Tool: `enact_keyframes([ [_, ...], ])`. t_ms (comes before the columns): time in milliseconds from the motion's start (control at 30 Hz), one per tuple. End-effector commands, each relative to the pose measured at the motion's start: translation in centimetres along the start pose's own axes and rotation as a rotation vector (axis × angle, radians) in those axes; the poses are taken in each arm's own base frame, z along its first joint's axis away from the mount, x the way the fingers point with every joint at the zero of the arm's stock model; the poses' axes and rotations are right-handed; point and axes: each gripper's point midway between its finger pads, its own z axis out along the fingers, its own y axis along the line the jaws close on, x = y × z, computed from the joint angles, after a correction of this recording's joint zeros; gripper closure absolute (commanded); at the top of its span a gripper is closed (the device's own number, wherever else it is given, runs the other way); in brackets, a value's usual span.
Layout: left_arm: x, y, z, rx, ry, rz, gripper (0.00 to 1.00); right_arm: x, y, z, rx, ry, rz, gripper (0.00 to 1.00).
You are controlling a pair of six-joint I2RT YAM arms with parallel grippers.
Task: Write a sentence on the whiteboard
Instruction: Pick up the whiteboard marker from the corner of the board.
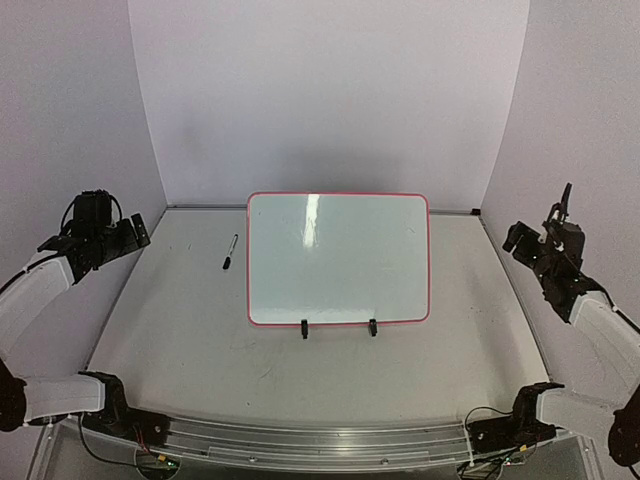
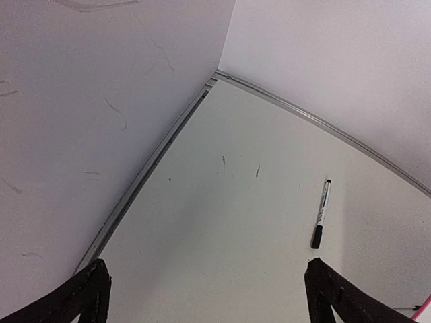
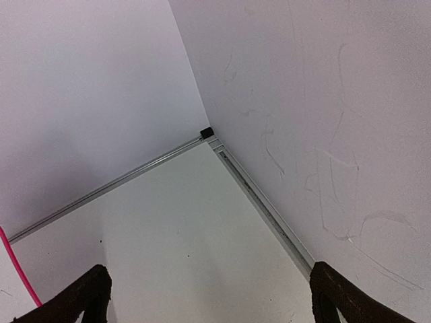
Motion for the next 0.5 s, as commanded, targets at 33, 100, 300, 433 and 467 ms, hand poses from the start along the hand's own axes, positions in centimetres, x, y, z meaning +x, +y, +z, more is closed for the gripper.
enact_keyframes([
  [33, -1.7, -1.8, -0.2, 0.049, 0.048, -0.023, 0.0, -0.9, 2.0, -1.1, -0.103, 0.028, -0.046, 0.02],
  [100, -1.5, -2.6, 0.9, 0.059, 0.098, 0.004, 0.0, -0.3, 3.1, -1.4, -0.168, 0.069, -0.075, 0.02],
  [300, 0.7, -7.8, 5.2, 0.13, 0.265, 0.136, 0.01, 1.5, 4.4, -1.6, -0.232, 0.201, -0.079, 0.02],
  [433, 3.6, -14.2, 7.8, 0.231, 0.357, 0.268, 0.01, 2.8, 5.7, -1.9, -0.313, 0.264, -0.059, 0.02],
  [467, 3.5, -15.8, 8.6, 0.259, 0.363, 0.278, 0.01, 3.1, 5.8, -2.0, -0.324, 0.275, -0.052, 0.02],
])
